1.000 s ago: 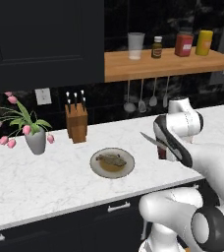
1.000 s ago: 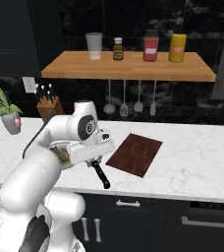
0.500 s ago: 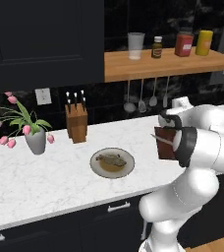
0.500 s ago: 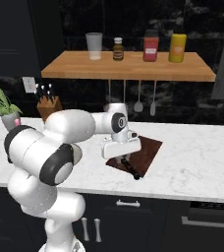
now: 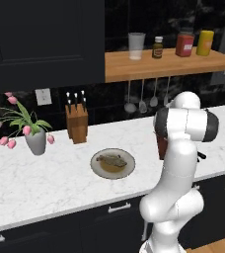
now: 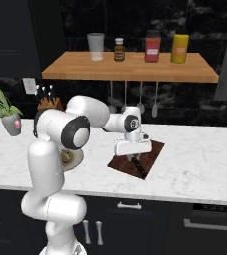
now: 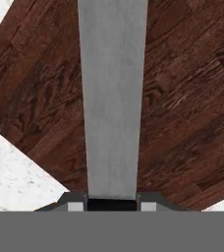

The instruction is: Pick up the knife from the drawer and place it on the cutting board. Then place the meat from the plate to the cutting board.

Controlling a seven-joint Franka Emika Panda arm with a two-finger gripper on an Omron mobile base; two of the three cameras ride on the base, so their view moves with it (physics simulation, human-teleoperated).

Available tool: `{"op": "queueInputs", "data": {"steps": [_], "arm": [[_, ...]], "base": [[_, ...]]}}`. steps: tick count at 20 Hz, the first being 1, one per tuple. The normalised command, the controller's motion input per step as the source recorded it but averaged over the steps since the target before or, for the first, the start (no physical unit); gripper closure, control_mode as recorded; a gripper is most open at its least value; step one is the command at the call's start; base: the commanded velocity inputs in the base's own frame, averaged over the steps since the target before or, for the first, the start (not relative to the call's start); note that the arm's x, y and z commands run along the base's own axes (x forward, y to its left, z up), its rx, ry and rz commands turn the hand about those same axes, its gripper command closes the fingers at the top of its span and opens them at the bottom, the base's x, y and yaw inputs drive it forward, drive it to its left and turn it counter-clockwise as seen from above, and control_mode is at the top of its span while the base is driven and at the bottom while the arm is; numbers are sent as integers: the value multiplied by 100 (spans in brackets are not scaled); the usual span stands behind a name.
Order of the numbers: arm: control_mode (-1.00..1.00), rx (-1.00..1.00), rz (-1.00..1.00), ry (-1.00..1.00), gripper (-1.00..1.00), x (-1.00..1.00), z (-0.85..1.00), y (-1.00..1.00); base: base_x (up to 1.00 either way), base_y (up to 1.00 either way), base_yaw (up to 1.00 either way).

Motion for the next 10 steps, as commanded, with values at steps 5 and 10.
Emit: {"op": "queueInputs", "data": {"steps": [5, 10], "arm": [[-100, -5, -9, -16, 100, 44, -47, -4], [-100, -1, -4, -13, 100, 17, -12, -18]], "base": [[0, 0, 0], [0, 0, 0]]}}
